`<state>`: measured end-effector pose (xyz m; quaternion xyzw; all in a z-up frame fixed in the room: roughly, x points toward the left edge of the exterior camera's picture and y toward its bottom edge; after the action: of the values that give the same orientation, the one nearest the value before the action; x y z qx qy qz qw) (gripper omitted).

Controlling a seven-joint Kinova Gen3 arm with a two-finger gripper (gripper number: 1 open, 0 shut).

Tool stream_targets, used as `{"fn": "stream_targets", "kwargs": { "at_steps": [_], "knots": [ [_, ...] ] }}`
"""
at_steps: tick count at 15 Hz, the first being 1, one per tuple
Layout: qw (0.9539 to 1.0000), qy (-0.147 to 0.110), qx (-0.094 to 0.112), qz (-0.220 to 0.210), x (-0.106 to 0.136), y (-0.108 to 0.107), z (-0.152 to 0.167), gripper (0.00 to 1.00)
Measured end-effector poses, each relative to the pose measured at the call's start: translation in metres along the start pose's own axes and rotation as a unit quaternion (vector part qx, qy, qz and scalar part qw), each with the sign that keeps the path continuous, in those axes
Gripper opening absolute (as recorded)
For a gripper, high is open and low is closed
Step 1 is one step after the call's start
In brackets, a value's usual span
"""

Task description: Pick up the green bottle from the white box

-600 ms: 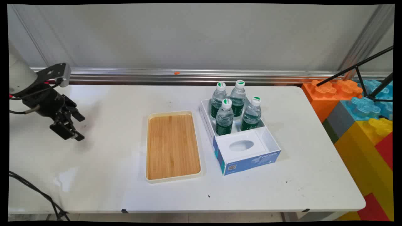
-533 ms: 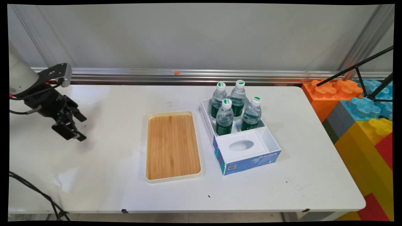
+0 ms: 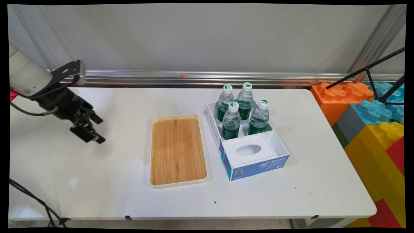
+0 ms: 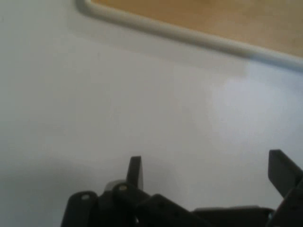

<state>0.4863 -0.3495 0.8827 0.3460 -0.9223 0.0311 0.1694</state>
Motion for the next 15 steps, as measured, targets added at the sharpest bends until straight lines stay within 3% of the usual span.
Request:
{"fn": "stream_targets", "kwargs": {
  "at_steps": [4,9,15],
  "knots": [
    [0.9994,0.026,0.002,-0.022,0.044,0.04,0.003,1.0],
    [0.9977,0.056,0.013,-0.035,0.119,0.088,0.017,1.0],
    [0.9945,0.092,0.028,-0.043,0.181,0.119,0.032,1.0]
  ]
}}
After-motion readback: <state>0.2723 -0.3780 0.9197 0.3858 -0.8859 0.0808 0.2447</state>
